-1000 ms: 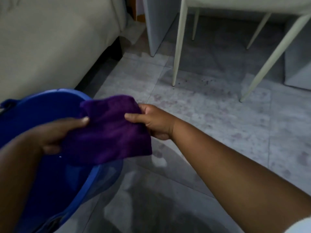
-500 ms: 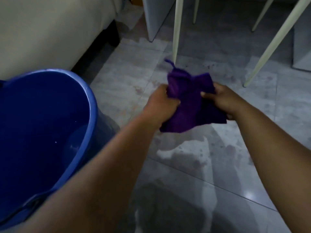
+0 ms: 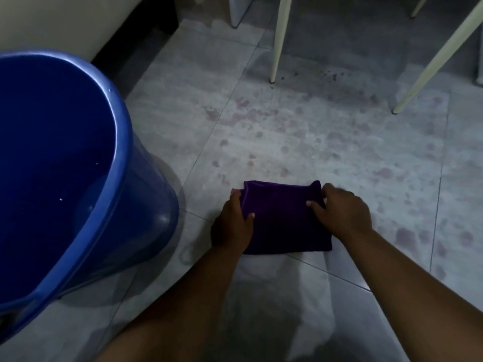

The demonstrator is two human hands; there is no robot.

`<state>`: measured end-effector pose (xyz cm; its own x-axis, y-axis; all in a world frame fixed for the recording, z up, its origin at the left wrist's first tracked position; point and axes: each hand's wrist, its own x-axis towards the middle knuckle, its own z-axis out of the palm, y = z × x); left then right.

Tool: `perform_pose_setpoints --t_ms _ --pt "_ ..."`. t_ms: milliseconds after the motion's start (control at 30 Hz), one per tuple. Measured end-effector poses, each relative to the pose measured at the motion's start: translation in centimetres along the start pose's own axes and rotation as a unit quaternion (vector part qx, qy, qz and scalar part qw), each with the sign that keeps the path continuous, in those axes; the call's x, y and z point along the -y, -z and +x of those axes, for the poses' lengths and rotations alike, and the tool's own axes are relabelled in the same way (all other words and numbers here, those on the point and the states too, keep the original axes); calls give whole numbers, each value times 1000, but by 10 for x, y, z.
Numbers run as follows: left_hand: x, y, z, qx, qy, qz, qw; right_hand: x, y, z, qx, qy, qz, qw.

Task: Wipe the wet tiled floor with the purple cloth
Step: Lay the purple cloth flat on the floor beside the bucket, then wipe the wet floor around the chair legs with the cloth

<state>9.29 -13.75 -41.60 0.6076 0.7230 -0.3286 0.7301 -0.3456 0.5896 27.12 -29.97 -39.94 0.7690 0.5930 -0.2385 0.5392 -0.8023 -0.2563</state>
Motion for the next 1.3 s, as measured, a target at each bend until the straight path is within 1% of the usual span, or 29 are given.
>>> perform_pose_setpoints --t_ms 67,100,133,167,200,267,300,367,433,500,567,633,733,833,933,967,1033,1133,1200,1300 --pt "11 3 -4 -35 -12 67 997 5 0 3 -93 68 -49 992" --pt "17 5 -6 -64 -26 93 993 10 0 6 -109 124 -49 985" --pt "25 7 -7 -90 -42 105 989 18 -2 9 -95 190 -49 976" --pt "33 9 -7 -107 -56 112 986 25 -6 11 -63 258 -59 962" --pt "41 10 -7 -109 -65 126 984 31 -12 11 -27 316 -81 945" --pt "58 15 -6 -94 -65 173 978 45 -33 8 56 395 -133 907" --pt "65 17 -6 -86 -66 193 975 48 -45 4 89 414 -151 893" --pt "78 22 -4 -61 -71 220 971 48 -67 -2 110 422 -160 886" --pt "87 24 1 -31 -84 245 965 44 -78 -6 93 420 -161 888" --pt "90 23 6 -9 -89 264 960 35 -77 -4 82 441 -164 878" --pt "90 20 9 -9 -87 259 962 21 -70 3 81 447 -169 875" --pt "89 15 10 -24 -88 248 965 6 -61 19 72 405 -180 894" --pt "91 12 12 -42 -91 238 966 -1 -47 56 56 292 -177 938" --pt "93 13 14 -48 -91 238 966 30 -44 99 47 203 -163 964" --pt "94 18 18 -63 -106 229 966 88 -57 130 32 165 -143 975" --pt "94 19 20 -70 -114 221 966 110 -63 134 35 170 -135 976" --pt "95 22 22 -88 -120 194 970 151 -78 126 51 206 -130 969" --pt "91 27 24 -124 -78 121 982 177 -97 78 55 304 -127 943" --pt "85 29 29 -127 -75 106 983 162 -104 42 60 358 -118 924" --pt "82 27 37 -110 -105 118 981 102 -99 2 79 399 -139 903"
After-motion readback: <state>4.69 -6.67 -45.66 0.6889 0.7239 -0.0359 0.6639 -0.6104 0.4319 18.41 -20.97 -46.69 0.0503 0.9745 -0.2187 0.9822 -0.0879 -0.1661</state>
